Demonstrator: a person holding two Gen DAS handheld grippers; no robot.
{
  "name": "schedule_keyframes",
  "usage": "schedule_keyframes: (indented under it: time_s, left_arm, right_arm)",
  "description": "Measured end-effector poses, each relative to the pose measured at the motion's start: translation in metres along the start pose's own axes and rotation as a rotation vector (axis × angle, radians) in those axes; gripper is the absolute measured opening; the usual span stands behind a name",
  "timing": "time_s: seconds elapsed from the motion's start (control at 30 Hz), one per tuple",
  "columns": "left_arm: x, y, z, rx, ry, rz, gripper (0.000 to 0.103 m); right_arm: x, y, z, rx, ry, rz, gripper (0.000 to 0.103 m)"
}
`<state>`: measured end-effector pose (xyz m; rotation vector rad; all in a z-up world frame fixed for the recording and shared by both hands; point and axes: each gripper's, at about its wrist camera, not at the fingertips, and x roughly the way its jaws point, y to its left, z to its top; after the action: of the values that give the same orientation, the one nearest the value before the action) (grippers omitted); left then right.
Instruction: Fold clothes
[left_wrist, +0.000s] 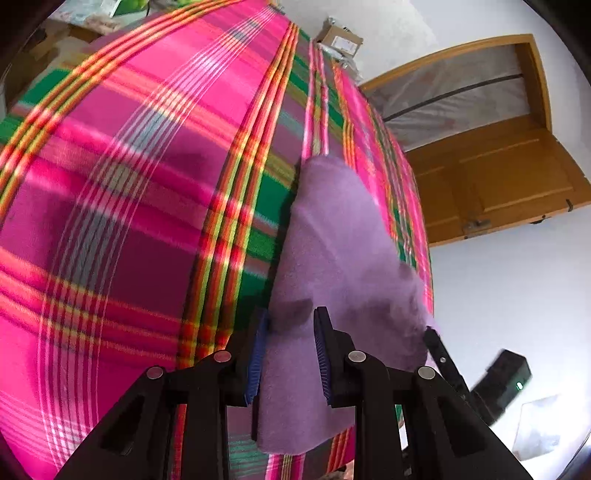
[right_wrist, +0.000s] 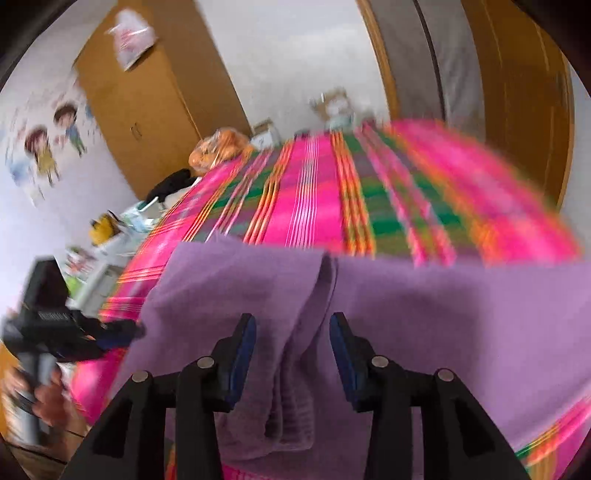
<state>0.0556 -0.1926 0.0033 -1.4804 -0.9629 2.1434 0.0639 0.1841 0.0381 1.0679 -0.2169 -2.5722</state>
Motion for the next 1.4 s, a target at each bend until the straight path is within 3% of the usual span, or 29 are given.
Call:
schedule_keyframes:
  time_s: [0.13, 0.27, 0.4, 0.53, 0.87, 1.0, 1.07, 1.17, 1.4]
  left_arm:
    - [0.002, -0.017, 0.010, 0.056, 0.000, -0.006, 0.025]
    - [0.010, -0.039, 0.018, 0.126, 0.018, -0.015, 0.025]
    - [0.027, -0.053, 0.026, 0.193, 0.062, 0.013, 0.025]
    - [0.045, -0.058, 0.035, 0.227, 0.065, 0.077, 0.026]
    - [0.064, -0.050, 0.067, 0.150, 0.080, 0.033, 0.026]
    - [0.066, -0.052, 0.071, 0.132, 0.087, 0.030, 0.026]
    - [0.066, -0.054, 0.071, 0.158, 0.079, 0.040, 0.026]
    - [0.067, -0.052, 0.074, 0.139, 0.079, 0.030, 0.026]
    - [0.068, -0.041, 0.083, 0.082, 0.067, -0.018, 0.026]
  right_arm:
    - [0.000, 0.029, 0.008, -0.110, -0.040, 0.032, 0.041]
    - [0.027, 0.054, 0.010, -0.189, 0.011, 0.071, 0.037]
    - [0.058, 0.055, 0.003, -0.182, 0.121, -0.015, 0.037]
    - [0.057, 0.057, -0.006, -0.239, 0.129, -0.043, 0.035]
    - [0.060, 0.073, -0.013, -0.385, 0.135, -0.101, 0.035]
    - [0.058, 0.072, -0.007, -0.357, 0.138, -0.093, 0.035]
    - [0.051, 0.069, 0.000, -0.323, 0.096, -0.069, 0.035]
    - [0.056, 0.062, 0.014, -0.307, 0.103, -0.101, 0.035]
    - [0.081, 0.031, 0.030, -0.309, 0.185, -0.184, 0.017]
